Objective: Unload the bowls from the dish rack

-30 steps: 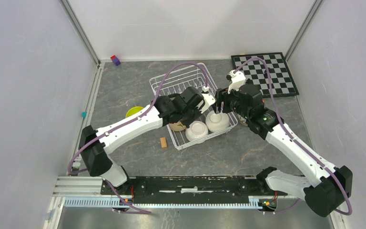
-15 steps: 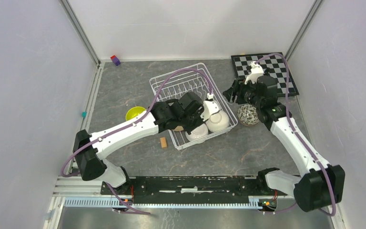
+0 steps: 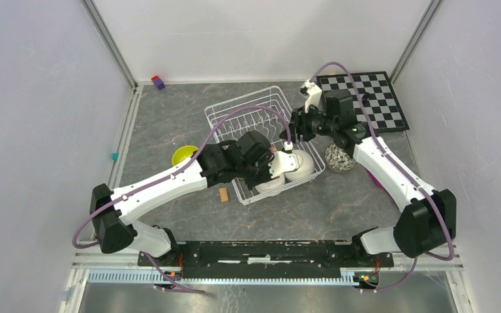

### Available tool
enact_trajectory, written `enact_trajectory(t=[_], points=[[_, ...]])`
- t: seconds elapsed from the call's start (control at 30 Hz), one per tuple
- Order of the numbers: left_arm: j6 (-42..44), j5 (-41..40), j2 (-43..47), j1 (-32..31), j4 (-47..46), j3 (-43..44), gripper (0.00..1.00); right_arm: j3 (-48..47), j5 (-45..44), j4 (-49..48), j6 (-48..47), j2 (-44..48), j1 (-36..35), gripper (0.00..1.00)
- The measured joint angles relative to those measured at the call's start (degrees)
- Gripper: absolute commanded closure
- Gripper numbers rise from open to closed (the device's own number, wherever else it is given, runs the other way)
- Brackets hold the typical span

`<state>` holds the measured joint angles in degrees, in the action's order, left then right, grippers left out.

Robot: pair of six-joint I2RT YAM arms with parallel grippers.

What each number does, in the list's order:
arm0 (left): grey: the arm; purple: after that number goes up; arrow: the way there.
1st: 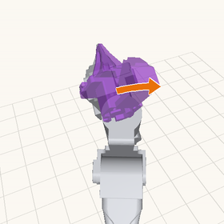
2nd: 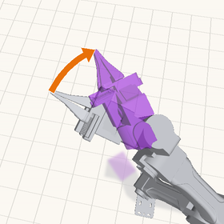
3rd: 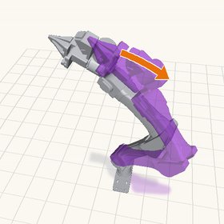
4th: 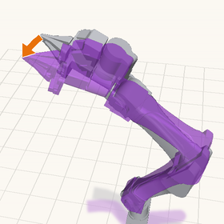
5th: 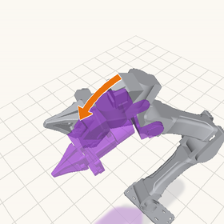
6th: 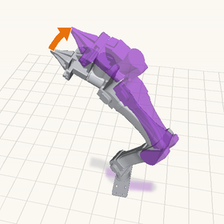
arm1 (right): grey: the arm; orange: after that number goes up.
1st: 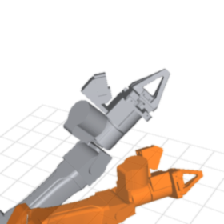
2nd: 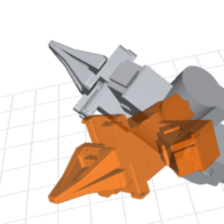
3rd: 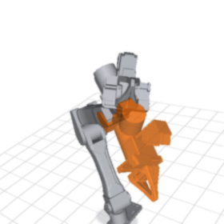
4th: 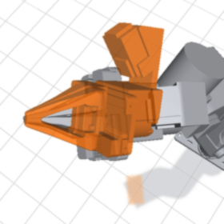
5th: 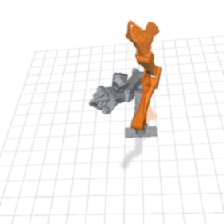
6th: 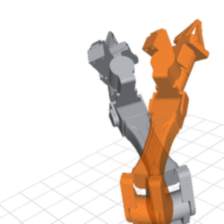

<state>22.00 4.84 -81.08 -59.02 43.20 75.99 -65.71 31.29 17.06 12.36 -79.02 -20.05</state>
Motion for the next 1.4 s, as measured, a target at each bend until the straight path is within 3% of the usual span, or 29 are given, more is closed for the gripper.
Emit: enact_trajectory(t=[0.2, 0.7, 0.9, 0.97, 1.03, 1.07, 1.13, 1.33, 1.4], points=[[3.1, 0.2, 0.1, 0.0, 1.9, 0.0, 0.98, -2.9, -0.4, 2.4, -3.1, -1.5, -6.2, 0.43], [5.6, -1.5, 0.1, -1.0, 4.6, 0.5, 0.98, -5.8, -6.2, 9.4, -8.9, -5.0, -11.8, 0.48], [5.9, -2.5, -0.4, -1.4, 5.2, 2.3, 0.98, -5.8, -7.1, 10.1, -9.6, -5.4, -13.0, 0.62], [6.2, -3.0, -1.0, -1.5, 5.2, 2.8, 0.97, -5.8, -7.4, 10.2, -10.0, -5.4, -13.4, 0.76], [6.5, -3.5, -1.7, -1.6, 5.0, 3.2, 0.87, -5.8, -7.4, 10.5, -10.1, -5.4, -13.6, 0.94], [6.6, -3.6, -1.9, -1.6, 4.9, 3.3, 0.76, -5.8, -8.0, 10.4, -10.4, -5.4, -13.8, 1.0], [6.7, -3.9, -2.5, -2.2, 4.0, 3.7, 0.63, -5.8, -9.2, 9.9, -9.7, -5.6, -13.9, 1.0], [7.2, -6.1, -2.4, -2.1, 2.5, 3.9, 0.47, -5.6, -12.4, 10.4, -10.1, -5.6, -13.9, 1.0], [7.2, -6.3, -1.5, -2.1, 0.9, 2.9, 0.25, -5.5, -13.7, 9.9, -9.8, -5.6, -13.9, 1.0]])
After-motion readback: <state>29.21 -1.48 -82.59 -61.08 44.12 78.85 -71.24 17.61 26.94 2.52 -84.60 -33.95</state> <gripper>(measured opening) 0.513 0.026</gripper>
